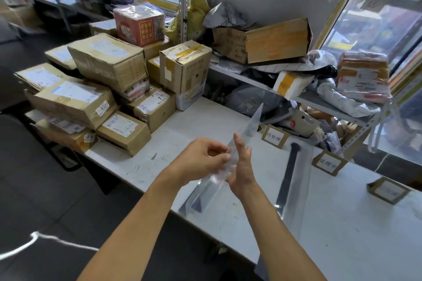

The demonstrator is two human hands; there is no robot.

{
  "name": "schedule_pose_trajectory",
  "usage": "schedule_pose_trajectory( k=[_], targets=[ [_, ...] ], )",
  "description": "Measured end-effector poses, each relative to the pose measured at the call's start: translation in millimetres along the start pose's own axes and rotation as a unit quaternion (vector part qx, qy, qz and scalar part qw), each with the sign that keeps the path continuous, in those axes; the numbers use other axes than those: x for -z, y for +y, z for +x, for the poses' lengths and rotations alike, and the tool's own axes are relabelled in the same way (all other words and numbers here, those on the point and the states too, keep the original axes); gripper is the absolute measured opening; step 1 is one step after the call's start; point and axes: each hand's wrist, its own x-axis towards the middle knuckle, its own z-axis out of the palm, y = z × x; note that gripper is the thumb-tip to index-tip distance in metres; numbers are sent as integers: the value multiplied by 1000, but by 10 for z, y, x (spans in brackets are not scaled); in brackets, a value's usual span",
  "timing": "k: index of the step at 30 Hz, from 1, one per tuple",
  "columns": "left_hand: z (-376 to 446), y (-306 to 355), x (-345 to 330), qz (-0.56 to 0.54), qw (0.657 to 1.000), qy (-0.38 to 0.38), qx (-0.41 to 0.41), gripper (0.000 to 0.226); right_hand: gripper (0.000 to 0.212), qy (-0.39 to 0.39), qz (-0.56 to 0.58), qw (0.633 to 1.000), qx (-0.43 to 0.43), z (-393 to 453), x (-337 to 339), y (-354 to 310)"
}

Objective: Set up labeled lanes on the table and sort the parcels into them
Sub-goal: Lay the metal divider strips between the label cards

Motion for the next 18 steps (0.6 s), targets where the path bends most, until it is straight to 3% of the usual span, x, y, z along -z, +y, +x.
schedule_pose_trajectory(
  k=[2,4,6,7,10,14,18],
  targets=[
    [53,-76,-66,-32,999,-20,-3,22,128,18,9,1000,14,44,120,-28],
    [174,-317,-131,-40,999,34,13,25,120,42,4,998,42,7,233,-56],
    [297,-653,-181,40,993,102,49,25,108,65,21,996,61,-124,334,-79],
    [335,-798,-207,78,988,110,73,37,106,73,29,995,59,-186,397,-67],
    [424,-1101,-296,146,979,65,129,57,123,77,28,996,32,-257,617,17],
    [541,-1365,-339,242,954,43,173,39,130,90,8,996,0,-326,773,126],
    [629,-1495,-316,268,946,52,176,37,103,71,-5,997,-12,-428,822,143]
  ],
)
